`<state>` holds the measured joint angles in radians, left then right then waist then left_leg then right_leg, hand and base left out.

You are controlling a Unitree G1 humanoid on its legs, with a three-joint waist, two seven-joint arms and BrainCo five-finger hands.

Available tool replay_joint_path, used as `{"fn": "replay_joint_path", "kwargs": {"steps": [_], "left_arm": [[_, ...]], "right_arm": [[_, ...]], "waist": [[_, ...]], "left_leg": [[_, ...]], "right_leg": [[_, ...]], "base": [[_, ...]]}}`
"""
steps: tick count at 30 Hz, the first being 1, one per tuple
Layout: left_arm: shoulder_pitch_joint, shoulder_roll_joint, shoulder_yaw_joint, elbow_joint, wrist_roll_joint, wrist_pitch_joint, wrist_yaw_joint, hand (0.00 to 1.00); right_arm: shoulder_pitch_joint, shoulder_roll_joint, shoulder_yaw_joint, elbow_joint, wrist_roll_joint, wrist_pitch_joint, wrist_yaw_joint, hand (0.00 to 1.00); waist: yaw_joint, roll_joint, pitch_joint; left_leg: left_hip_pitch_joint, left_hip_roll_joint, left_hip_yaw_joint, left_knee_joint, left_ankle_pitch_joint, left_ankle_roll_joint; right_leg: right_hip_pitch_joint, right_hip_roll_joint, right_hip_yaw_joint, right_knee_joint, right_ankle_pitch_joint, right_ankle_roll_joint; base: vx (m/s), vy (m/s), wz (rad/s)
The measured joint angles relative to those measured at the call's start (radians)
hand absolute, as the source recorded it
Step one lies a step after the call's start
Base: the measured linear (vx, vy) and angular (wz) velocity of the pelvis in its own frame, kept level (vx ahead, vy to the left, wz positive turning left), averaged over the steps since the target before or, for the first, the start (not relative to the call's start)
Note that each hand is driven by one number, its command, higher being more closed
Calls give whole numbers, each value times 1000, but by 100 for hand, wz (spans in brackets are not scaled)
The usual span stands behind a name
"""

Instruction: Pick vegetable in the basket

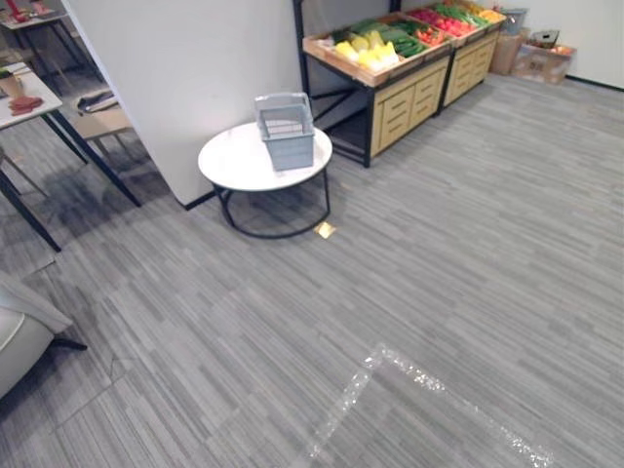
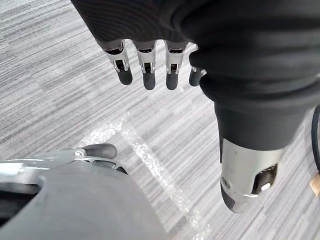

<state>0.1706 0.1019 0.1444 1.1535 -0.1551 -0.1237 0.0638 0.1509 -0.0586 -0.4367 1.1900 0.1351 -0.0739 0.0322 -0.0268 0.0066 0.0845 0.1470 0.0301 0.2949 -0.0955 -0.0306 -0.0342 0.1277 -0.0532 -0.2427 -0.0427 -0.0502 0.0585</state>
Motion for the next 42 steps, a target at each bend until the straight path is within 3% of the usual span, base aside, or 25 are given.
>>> {"fn": "replay_joint_path", "kwargs": {"steps": [6,16,22,33,42], "left_arm": [[0,-4,7,0,-78,-1,-1,0],[-9,-13,22,-1,-79,-7,8,0],[-19,-16,20,-2,-79,-42,13,0],[-34,-25,20,-43,-88,-100,40,0],[-31,-29,39,-38,-157,-79,-24,0]], "right_arm": [[-13,2,-29,0,-2,-1,-2,0],[-10,2,-26,-3,10,-5,-5,0],[-2,3,26,-10,108,-48,-7,0],[-25,2,60,-37,110,-76,-1,0],[-28,0,63,-36,61,-68,7,0]], "waist": [[0,0,6],[-1,-7,14],[-2,-8,12],[-2,-7,11],[-3,-9,14]], "left_leg": [[4,2,5,-6,-1,-1],[13,3,41,-7,-3,-2],[13,5,52,-7,-11,-10],[12,12,59,-6,-15,-16],[14,14,56,-6,-16,-17]], "right_leg": [[1,0,0,0,0,2],[0,1,25,-10,5,10],[-1,5,33,-22,8,10],[3,13,29,-33,11,5],[3,14,26,-26,11,5]], "base": [[-48,-17,-1],[-58,-14,-9],[28,-22,-5],[21,-45,-1],[-57,-35,1]]}}
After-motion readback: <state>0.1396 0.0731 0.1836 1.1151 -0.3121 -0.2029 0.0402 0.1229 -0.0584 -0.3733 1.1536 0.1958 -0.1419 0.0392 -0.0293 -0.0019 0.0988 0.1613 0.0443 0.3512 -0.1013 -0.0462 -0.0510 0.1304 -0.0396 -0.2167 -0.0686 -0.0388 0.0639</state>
